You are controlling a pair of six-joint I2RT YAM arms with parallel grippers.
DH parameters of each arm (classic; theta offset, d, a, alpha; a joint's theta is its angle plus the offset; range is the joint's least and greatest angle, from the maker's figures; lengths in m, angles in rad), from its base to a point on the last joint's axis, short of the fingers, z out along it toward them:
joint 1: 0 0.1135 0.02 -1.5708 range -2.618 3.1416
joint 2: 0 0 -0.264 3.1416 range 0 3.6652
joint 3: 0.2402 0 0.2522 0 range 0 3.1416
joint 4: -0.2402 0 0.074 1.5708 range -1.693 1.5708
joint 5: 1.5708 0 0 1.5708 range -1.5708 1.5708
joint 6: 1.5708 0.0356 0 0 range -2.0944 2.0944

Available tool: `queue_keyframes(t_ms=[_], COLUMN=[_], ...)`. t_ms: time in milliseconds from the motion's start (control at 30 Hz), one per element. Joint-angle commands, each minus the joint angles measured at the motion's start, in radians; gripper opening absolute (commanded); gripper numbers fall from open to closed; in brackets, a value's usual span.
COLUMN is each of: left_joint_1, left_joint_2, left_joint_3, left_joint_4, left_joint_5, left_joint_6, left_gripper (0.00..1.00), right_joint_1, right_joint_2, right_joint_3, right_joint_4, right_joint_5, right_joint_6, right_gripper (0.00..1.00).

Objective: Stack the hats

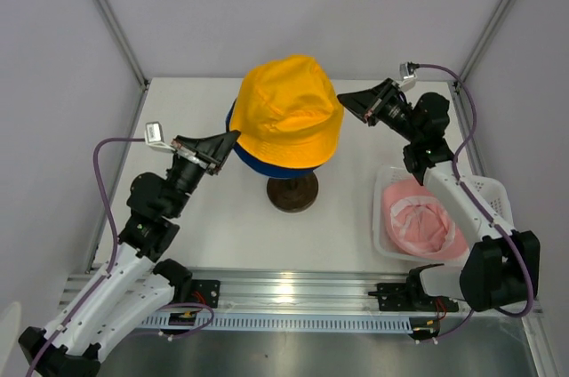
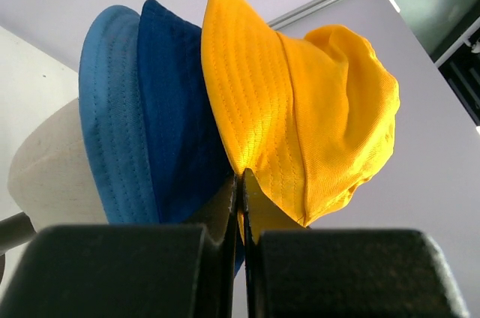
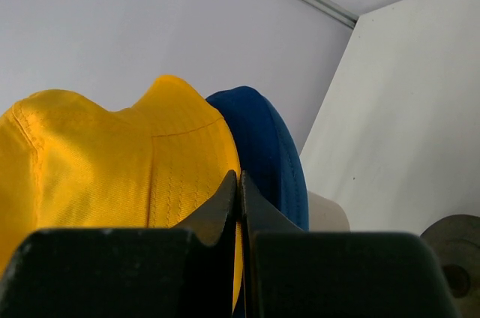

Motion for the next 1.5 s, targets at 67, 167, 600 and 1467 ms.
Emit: queue_keyframes(t_ms=[67,167,600,1467], left_joint_1=[-0.001,-0.032,-0.198,-0.311], left_joint_2=[0.043,0.055,0.011,0.141], left_joint_3=[-0.029,-0.029,-0.04,0.006], left_joint_4=[-0.122,-0.102,-0.171,0.143], left_joint_5=[-0.036,-0.039,-0.253,-0.422], left_joint_6=[0.08,0.055,0.086,-0.015], left_gripper=[0.01,0.01,0.01,0.01], right_joint_1=[0.016,0.033,0.071,-0.134], right_joint_2=[0.1,0.156,0.353,-0.314], right_joint_3=[0.083,0.126,0.273,-0.119], right_joint_4=[-0.059,-0.052,-0.025,-0.125], right_joint_5=[0.072,0.066,-0.006,0.081], right_joint_6=[-0.084,-0.08,-0.09,0.185], right_gripper=[0.0,0.0,0.0,0.97])
